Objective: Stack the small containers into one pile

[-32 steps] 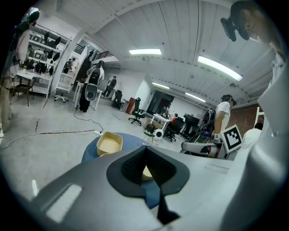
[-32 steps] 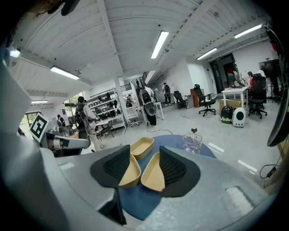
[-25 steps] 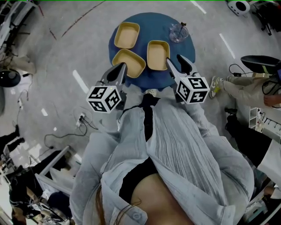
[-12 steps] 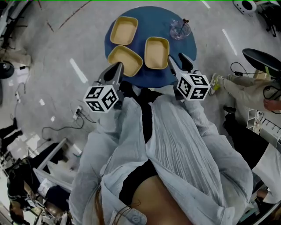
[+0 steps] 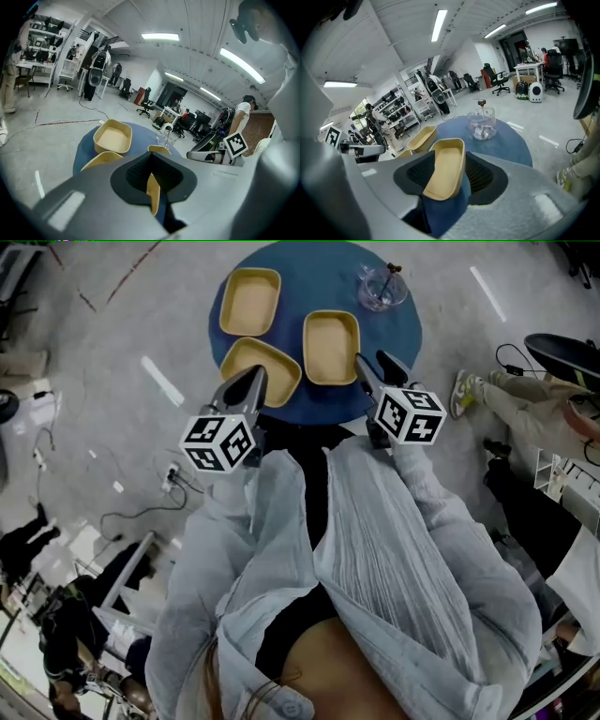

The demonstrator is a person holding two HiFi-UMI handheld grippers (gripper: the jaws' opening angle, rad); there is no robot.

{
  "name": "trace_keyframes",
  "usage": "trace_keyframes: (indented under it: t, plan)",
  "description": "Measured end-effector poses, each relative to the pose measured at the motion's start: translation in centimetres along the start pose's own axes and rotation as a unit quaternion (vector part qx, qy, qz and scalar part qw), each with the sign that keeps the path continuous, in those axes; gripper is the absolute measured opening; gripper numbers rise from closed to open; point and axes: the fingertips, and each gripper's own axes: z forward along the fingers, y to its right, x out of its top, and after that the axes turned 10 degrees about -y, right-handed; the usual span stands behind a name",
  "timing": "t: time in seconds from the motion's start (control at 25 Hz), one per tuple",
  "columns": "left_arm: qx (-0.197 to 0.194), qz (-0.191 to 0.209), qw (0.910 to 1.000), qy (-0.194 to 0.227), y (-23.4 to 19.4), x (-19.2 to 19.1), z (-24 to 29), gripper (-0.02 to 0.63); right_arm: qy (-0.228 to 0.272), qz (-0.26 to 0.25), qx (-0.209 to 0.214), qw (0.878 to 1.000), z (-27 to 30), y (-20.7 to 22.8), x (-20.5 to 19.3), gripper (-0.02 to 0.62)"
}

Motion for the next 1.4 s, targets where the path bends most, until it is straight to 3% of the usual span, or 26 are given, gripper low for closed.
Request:
trace_keyframes:
  t: [0.36,0.6,0.76,1.4]
  plan:
    - [-0.010,-0.009,0.9995,-0.027,-1.9,-1.0,1.3,0.012,-0.038,0.042,-0.021,0.998,4.1,1.5,-2.3,0.206]
    - [-0.017,-0.025,0.9989,-0.036,-2.6,-2.2,1.4,0.012,-0.063,0.064,-0.045,0.995,5.1,2.0,-3.4,0.140]
    - [-0.020,-0.033,0.9988,-0.029,-2.9,-2.1,1.7,0.012,-0.068,0.082,-0.064,0.992,5.4,2.2,-3.6,0.027]
    - [-0.009,-0.036,0.9993,-0.011,-3.8,-1.8,0.9,0.012,-0.045,0.070,-0.067,0.994,4.5,2.2,-2.2,0.025]
